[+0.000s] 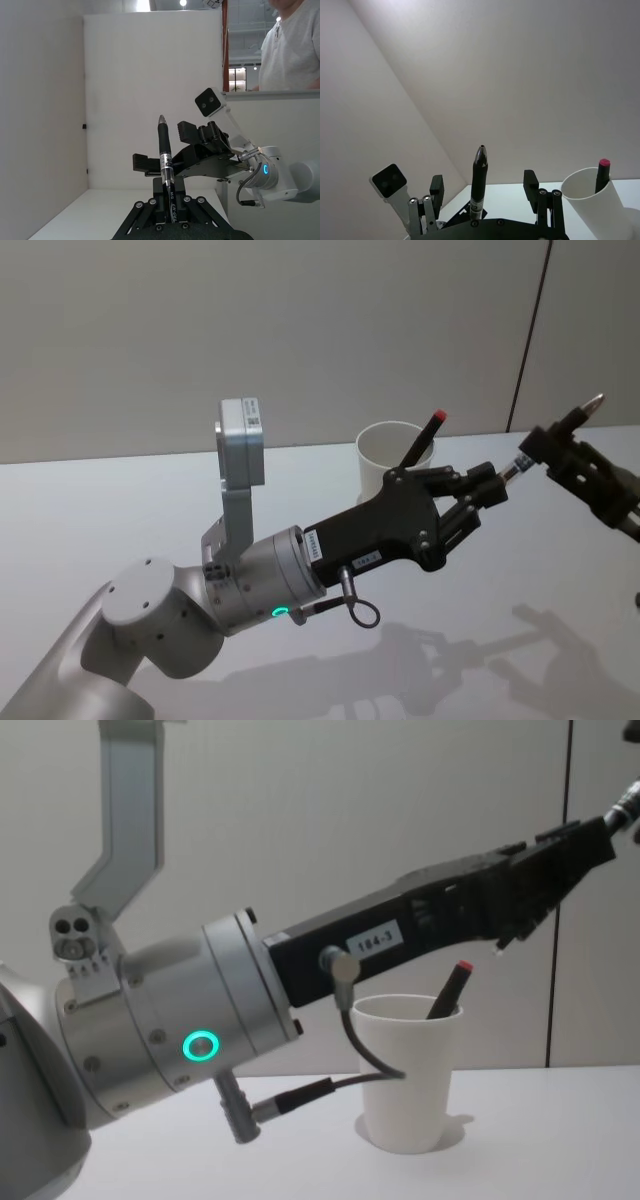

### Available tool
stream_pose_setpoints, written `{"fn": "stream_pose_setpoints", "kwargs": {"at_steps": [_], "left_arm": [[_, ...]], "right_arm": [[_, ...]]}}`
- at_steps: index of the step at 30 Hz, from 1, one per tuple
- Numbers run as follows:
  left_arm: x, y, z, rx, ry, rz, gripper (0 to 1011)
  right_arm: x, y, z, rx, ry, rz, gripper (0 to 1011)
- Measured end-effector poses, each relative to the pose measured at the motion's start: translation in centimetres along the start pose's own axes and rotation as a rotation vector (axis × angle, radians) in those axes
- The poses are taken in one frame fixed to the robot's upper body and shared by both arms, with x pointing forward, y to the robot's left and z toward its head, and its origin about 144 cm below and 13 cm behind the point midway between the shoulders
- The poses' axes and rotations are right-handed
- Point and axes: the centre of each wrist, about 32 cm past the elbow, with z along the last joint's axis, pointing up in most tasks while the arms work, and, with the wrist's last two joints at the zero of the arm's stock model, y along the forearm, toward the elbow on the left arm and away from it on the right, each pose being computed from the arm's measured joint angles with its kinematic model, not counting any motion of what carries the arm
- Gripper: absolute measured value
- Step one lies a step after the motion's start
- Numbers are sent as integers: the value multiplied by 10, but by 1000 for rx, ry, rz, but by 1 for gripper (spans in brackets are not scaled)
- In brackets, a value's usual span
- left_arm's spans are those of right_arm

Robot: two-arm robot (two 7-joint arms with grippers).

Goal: Place the pen into the pen holder.

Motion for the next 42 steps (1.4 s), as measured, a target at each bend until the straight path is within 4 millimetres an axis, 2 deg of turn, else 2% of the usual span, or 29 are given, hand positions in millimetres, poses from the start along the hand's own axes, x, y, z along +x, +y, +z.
{"fn": "stream_pose_setpoints", "kwargs": {"at_steps": [14,42], "left_arm": [[0,0,0,0,0,0,123],[0,0,0,0,0,0,123]], "right_arm": [[0,11,-7,-7,45,31,1002],[2,11,-17,15,86,40,1001]]}}
